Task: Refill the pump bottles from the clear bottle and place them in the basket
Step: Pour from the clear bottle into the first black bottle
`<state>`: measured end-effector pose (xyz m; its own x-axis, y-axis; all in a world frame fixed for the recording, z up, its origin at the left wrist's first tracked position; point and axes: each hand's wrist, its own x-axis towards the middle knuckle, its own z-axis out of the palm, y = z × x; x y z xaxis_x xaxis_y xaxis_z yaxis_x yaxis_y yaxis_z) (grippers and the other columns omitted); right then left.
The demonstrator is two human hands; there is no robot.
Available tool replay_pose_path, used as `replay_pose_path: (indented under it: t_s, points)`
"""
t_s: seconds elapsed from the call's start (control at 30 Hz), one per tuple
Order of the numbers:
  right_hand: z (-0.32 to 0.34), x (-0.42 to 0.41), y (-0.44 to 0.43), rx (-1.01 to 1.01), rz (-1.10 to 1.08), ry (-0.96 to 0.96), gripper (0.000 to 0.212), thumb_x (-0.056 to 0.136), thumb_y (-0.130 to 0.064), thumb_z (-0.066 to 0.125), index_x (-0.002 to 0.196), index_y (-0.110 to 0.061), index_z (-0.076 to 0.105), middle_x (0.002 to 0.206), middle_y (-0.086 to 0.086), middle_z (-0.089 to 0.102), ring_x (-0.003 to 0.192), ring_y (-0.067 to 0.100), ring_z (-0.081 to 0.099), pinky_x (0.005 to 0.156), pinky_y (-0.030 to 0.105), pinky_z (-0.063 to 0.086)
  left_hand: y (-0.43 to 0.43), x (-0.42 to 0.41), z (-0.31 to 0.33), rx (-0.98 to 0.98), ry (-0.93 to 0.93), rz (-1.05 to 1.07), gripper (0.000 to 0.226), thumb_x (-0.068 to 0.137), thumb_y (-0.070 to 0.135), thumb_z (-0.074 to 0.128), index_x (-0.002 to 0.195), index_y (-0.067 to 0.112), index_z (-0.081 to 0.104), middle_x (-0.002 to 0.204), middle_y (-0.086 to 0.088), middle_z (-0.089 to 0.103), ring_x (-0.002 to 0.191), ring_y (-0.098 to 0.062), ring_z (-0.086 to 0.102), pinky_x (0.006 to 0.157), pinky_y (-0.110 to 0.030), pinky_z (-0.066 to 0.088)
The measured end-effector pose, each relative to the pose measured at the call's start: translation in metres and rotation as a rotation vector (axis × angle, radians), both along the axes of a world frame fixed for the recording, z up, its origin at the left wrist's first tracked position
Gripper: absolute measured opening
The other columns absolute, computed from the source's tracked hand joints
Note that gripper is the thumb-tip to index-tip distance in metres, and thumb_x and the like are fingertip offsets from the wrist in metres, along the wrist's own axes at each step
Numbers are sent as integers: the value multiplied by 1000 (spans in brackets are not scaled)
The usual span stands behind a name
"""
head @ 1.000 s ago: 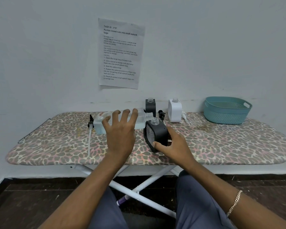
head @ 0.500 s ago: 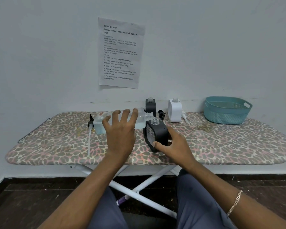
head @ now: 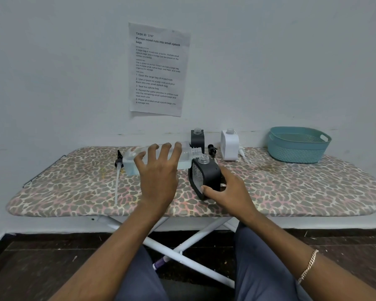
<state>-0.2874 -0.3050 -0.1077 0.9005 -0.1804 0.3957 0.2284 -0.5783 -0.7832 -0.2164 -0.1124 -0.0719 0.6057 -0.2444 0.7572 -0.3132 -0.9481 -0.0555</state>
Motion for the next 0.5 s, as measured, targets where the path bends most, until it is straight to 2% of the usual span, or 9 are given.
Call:
replay_pose_path:
  t_s: [0.13, 0.37, 0.5]
  points:
    - [1, -1, 0, 0, 2, -6, 47, 84, -33, 82, 123, -41, 57, 104, -20, 71, 97, -7, 64, 84, 20, 54, 0, 0, 0, -1, -1, -1, 78, 74, 6, 84, 143, 26, 55, 134, -1, 65, 125, -34, 55, 97, -55, 39]
    - [0, 0, 0, -4, -2, -10, 44, 82, -34, 81, 120, -40, 58, 103, -14, 73, 96, 1, 66, 87, 32, 57, 0, 0, 1, 0, 3, -3, 78, 73, 5, 83, 144, 25, 55, 135, -2, 65, 126, -34, 55, 97, -55, 39]
    - [0, 0, -1, -5, -2, -13, 43, 83, -33, 81, 119, -39, 58, 102, -15, 73, 95, -1, 66, 85, 28, 57, 0, -1, 1, 1, 2, 0, 78, 73, 5, 83, 143, 25, 55, 134, -1, 65, 126, -34, 54, 97, -55, 39]
